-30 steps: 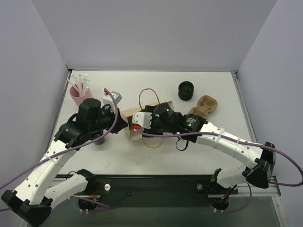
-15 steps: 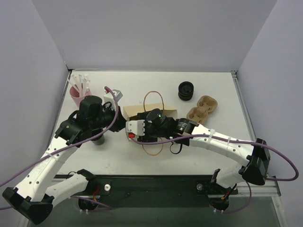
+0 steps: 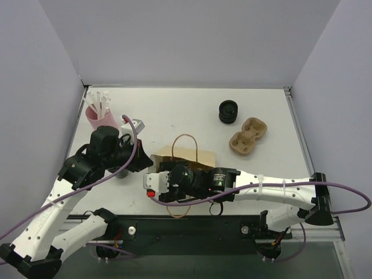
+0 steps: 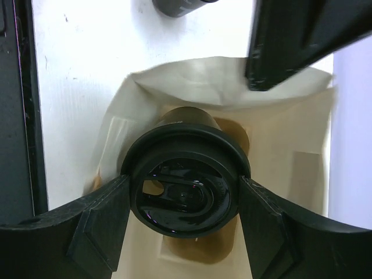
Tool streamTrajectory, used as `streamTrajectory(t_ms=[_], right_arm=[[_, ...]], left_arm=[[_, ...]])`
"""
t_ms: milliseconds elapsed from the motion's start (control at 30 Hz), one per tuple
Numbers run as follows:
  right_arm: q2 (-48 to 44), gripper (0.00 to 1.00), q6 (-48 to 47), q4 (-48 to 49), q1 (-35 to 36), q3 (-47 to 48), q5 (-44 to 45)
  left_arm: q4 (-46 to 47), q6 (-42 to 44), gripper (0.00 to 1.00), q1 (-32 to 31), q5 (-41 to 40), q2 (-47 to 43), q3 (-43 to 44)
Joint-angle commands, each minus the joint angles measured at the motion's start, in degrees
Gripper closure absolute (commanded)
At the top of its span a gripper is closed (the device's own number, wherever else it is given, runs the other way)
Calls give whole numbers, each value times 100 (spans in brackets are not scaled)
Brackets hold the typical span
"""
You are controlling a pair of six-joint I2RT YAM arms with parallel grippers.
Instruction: Pack the takeout coffee
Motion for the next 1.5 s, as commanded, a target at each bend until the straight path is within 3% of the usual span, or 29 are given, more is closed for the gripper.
streamTrajectory(t_ms=[0,467,933,1467], right_arm=[[83,62,350,-316,124,327,637],[-269,62,-590,-456,-201,-288,1130],[-295,63,-968,-219,-886,-755,761],[4,63,-1469,-184,-1132,-193,647]], left_arm=[[205,287,100,31,-73,-187,-300],[583,164,100,31,261,-557,-679],[759,41,100,-4,323,-592,-802],[1076,-179,100,-4,455,-636,-978]])
